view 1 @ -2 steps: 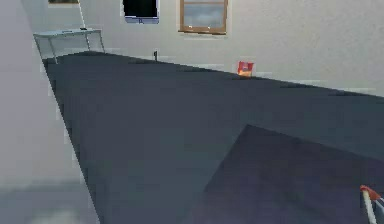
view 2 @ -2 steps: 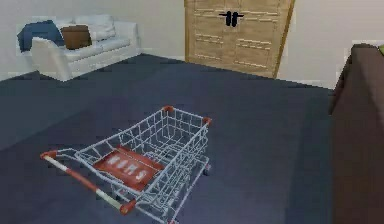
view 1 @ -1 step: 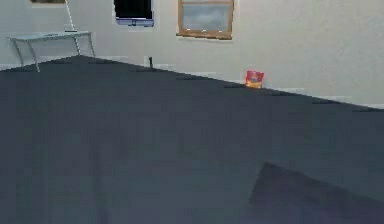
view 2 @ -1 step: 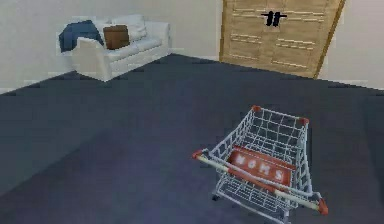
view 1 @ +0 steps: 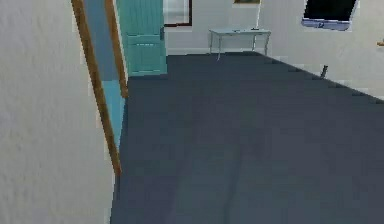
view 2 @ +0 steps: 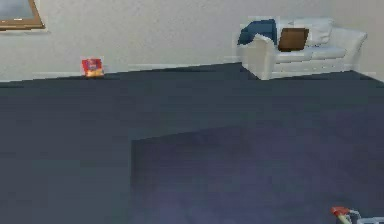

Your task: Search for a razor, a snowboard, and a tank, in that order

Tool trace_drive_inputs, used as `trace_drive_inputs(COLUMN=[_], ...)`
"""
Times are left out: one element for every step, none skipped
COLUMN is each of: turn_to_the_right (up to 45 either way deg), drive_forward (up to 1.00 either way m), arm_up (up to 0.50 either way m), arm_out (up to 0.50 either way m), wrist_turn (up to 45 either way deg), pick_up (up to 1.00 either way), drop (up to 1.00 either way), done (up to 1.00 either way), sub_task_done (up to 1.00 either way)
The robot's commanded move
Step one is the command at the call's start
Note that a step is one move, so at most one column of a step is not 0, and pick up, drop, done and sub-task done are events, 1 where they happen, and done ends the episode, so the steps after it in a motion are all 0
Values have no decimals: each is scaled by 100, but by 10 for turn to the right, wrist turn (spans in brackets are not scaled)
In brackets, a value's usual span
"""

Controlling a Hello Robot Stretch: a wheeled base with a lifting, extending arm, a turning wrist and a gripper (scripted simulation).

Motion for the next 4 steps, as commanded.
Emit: trace_drive_inputs(turn_to_the_right=[-120, 0, -30, 0], drive_forward=[0, 100, 0, 80], arm_up=[0, 0, 0, 0], arm_out=[0, 0, 0, 0], wrist_turn=[0, 0, 0, 0], pick_up=[0, 0, 0, 0], drop=[0, 0, 0, 0], done=[0, 0, 0, 0], sub_task_done=[0, 0, 0, 0])
